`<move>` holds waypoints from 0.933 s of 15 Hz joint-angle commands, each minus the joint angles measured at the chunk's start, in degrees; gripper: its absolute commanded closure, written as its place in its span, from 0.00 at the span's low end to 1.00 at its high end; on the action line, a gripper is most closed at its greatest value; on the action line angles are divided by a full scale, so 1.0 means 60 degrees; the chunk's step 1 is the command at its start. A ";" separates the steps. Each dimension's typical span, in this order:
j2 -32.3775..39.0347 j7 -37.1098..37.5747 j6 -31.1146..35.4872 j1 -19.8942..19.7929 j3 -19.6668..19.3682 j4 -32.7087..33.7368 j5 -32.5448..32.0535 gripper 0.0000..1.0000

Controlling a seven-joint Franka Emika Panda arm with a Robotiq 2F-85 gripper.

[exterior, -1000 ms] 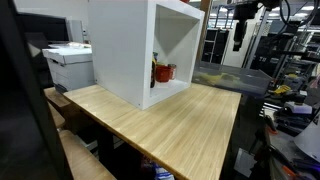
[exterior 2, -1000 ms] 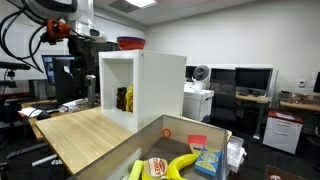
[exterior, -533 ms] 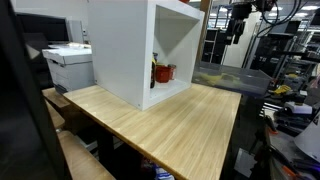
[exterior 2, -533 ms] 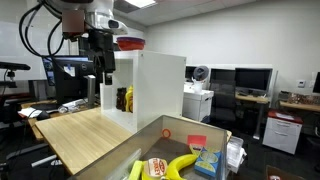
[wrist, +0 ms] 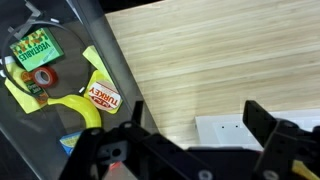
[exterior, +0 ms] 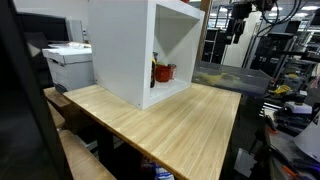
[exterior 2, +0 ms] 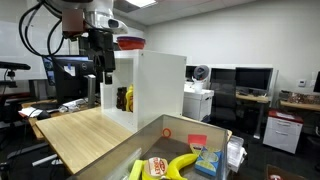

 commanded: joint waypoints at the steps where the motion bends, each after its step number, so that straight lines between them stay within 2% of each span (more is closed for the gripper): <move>1: 0.0447 0.0358 0.0049 -0.0308 -0.0148 0.0601 0.0151 0.00; 5: 0.1202 0.0625 0.0265 -0.0626 -0.0589 0.1659 0.0330 0.00; 8: 0.1847 0.0782 0.0846 -0.0713 -0.0812 0.2168 0.0552 0.00; 11: 0.2715 0.1537 0.1797 -0.0838 -0.0861 0.2425 0.0601 0.00; 14: 0.3852 0.2326 0.2248 -0.0957 -0.0924 0.2893 0.0533 0.00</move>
